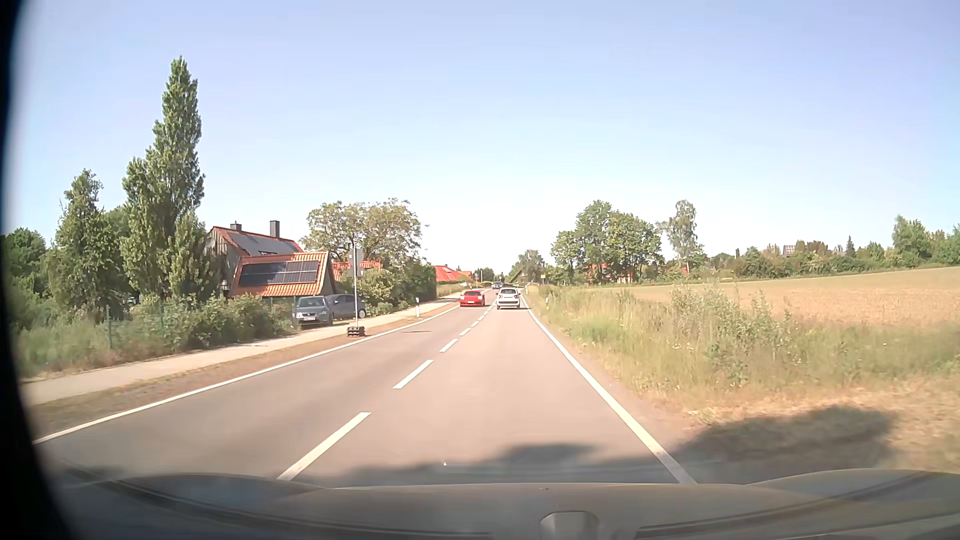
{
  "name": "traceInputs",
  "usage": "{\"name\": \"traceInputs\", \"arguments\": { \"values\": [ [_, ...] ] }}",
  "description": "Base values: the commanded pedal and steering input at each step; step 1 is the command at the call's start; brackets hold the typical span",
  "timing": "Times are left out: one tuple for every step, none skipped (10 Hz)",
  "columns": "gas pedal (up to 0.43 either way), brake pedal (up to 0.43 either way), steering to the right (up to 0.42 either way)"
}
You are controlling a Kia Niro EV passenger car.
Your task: Follow the waypoints while adhering to traffic rules and regulations
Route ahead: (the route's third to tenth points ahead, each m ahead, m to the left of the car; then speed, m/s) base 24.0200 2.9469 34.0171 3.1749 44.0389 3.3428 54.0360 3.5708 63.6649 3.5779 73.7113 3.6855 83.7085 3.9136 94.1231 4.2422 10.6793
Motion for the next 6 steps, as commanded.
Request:
{"name": "traceInputs", "arguments": {
  "values": [
    [0.13,0.006,0.005],
    [0.13,0.006,0.005],
    [0.13,0.006,0.005],
    [0.13,0.006,0.005],
    [0.13,0.006,0.005],
    [0.13,0.006,0.004]
  ]
}}
